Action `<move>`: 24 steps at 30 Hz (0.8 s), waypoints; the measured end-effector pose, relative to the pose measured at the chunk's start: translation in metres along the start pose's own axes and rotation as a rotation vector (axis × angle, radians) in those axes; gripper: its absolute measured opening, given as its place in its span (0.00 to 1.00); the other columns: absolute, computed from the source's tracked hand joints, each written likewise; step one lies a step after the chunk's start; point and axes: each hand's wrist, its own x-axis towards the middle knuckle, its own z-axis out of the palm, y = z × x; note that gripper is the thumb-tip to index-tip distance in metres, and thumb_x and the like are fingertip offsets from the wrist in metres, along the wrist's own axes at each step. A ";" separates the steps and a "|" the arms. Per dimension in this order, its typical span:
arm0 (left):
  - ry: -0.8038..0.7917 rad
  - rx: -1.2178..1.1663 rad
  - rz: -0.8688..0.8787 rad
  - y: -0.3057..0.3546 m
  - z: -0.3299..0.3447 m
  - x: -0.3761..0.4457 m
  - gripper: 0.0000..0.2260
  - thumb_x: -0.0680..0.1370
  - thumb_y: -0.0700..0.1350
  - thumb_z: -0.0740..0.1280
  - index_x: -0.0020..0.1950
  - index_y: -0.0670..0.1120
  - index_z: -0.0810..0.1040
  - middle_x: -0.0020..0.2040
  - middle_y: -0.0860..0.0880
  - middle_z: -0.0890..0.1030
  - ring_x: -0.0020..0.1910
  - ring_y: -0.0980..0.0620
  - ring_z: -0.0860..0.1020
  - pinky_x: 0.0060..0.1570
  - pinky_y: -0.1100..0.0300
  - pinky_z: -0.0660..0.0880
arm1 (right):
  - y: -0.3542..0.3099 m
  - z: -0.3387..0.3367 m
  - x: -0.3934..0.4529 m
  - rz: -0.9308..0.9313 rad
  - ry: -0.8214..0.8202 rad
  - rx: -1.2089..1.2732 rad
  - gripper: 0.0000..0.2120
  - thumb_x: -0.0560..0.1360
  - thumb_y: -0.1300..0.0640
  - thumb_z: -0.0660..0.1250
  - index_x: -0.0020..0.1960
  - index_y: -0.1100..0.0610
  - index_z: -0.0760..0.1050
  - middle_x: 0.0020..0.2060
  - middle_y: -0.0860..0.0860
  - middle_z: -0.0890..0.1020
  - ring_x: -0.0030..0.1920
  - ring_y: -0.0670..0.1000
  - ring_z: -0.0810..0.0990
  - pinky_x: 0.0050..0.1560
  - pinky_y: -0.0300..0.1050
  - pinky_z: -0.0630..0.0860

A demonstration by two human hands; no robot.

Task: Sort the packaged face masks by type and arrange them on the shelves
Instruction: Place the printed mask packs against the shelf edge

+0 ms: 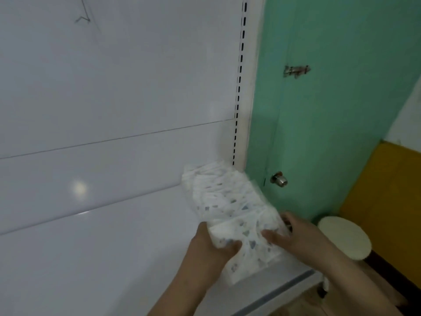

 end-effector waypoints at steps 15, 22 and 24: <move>0.316 0.121 0.108 0.004 -0.009 0.010 0.46 0.68 0.50 0.80 0.78 0.50 0.55 0.58 0.51 0.80 0.55 0.66 0.78 0.56 0.74 0.70 | -0.007 -0.018 0.028 -0.146 -0.117 0.494 0.51 0.56 0.37 0.81 0.73 0.47 0.63 0.69 0.46 0.72 0.66 0.48 0.74 0.64 0.46 0.74; 0.300 0.085 0.222 -0.002 0.019 0.017 0.59 0.61 0.65 0.75 0.82 0.51 0.44 0.78 0.50 0.62 0.78 0.49 0.61 0.75 0.50 0.64 | -0.012 0.008 0.050 -0.187 -0.130 0.648 0.40 0.66 0.41 0.73 0.74 0.46 0.62 0.56 0.39 0.80 0.46 0.38 0.83 0.43 0.33 0.79; 0.352 0.080 0.217 0.001 0.020 0.017 0.60 0.57 0.68 0.70 0.82 0.51 0.44 0.80 0.49 0.58 0.79 0.48 0.57 0.77 0.48 0.60 | -0.016 0.007 0.049 -0.182 -0.097 0.661 0.34 0.71 0.42 0.70 0.73 0.44 0.60 0.58 0.36 0.76 0.48 0.33 0.81 0.44 0.27 0.76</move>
